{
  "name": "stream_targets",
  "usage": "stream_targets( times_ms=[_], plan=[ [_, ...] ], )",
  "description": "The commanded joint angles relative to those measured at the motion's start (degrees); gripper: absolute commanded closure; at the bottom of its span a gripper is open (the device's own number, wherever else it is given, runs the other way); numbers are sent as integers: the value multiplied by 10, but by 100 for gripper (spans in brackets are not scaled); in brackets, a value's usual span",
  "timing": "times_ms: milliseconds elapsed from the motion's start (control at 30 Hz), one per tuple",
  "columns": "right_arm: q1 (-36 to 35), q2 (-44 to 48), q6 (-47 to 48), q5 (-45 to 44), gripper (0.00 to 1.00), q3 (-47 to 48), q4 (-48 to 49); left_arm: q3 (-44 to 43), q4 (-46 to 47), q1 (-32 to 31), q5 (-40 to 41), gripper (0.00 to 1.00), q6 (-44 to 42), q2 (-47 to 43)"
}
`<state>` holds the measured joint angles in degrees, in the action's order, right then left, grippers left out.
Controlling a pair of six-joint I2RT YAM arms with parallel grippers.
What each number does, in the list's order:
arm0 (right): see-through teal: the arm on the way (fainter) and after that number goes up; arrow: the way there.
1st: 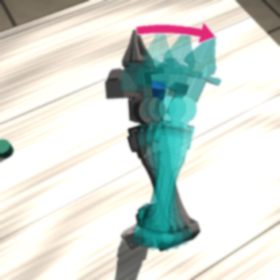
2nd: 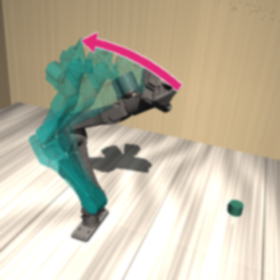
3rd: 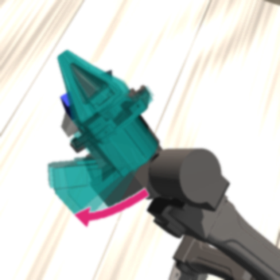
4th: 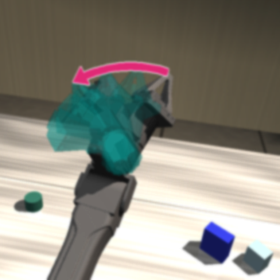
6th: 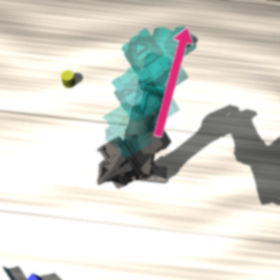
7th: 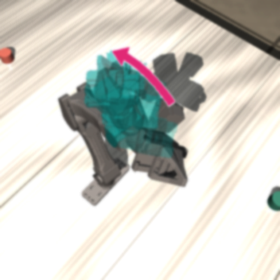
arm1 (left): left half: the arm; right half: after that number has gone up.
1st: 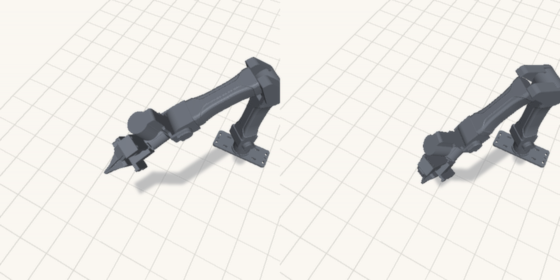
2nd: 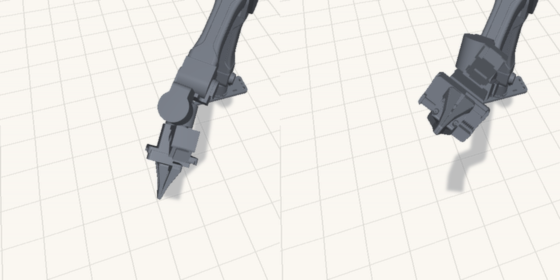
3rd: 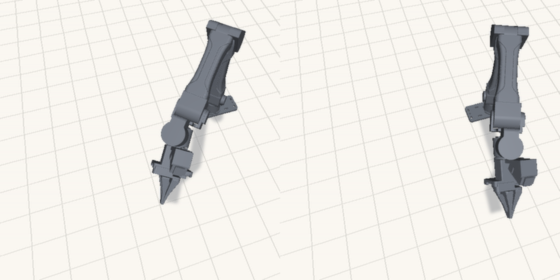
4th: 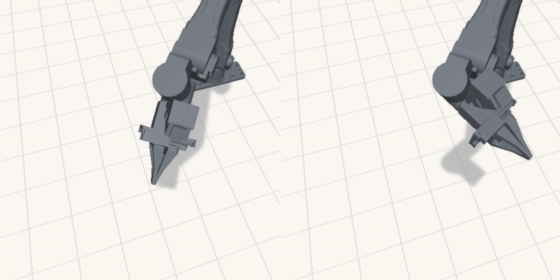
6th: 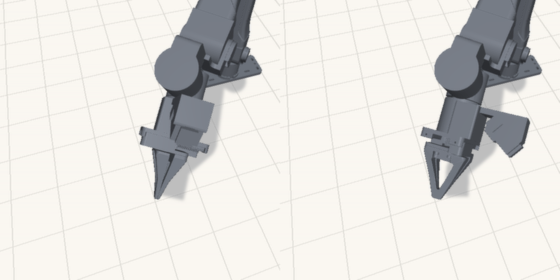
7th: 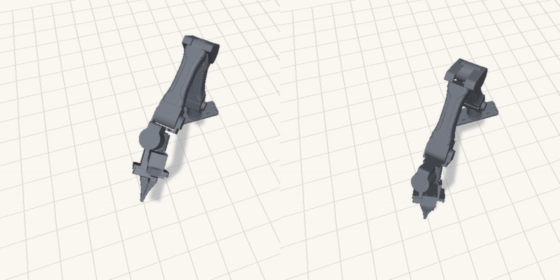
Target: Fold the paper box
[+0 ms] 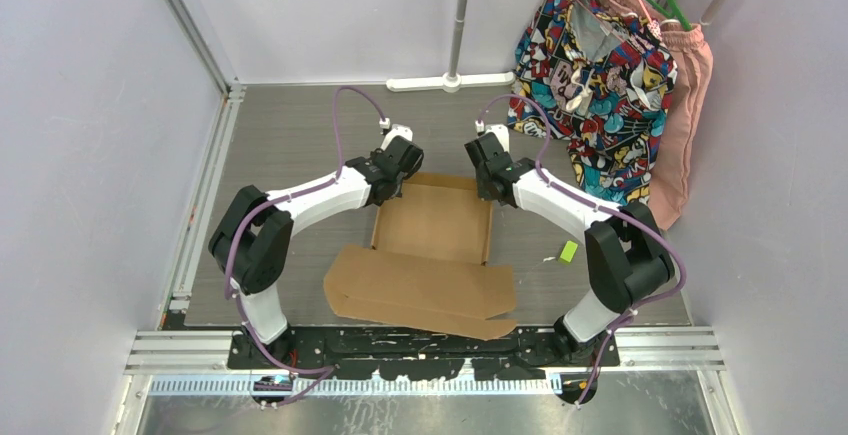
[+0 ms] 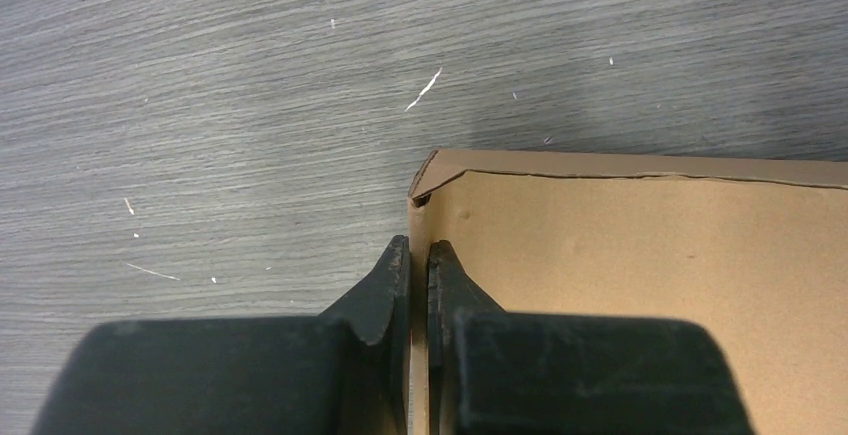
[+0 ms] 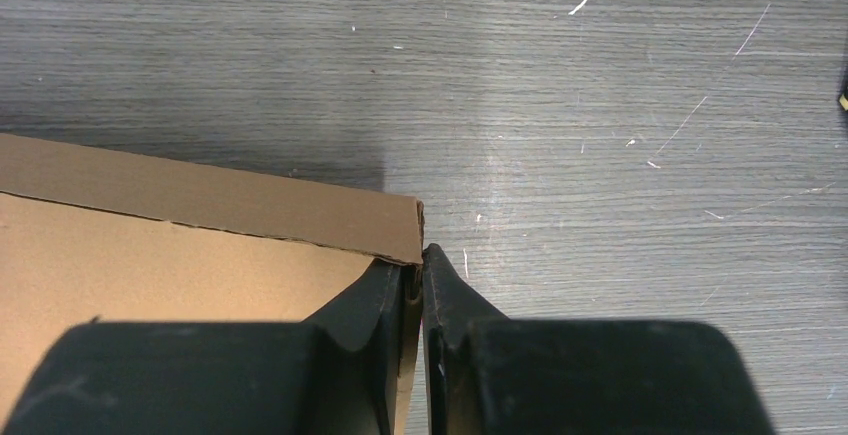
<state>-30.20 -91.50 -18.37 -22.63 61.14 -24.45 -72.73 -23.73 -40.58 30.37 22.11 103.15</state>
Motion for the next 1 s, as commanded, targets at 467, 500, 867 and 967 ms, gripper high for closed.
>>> stream_targets(
  times_ms=[467, 500, 867, 967],
  plan=[
    [3, 9, -11, 6, 92, 1, 11, -60, -5, 23, 21, 52, -45, -36],
    [7, 8, -16, 9, 92, 1, 10, -62, -7, 26, 21, 52, -46, -44],
    [41, -48, -100, 32, 99, 48, -69, -100, -86, 46, -13, 52, -31, -126],
    [41, -50, -136, 36, 99, 44, -75, -99, -99, 46, -20, 54, -21, -146]
  ],
)
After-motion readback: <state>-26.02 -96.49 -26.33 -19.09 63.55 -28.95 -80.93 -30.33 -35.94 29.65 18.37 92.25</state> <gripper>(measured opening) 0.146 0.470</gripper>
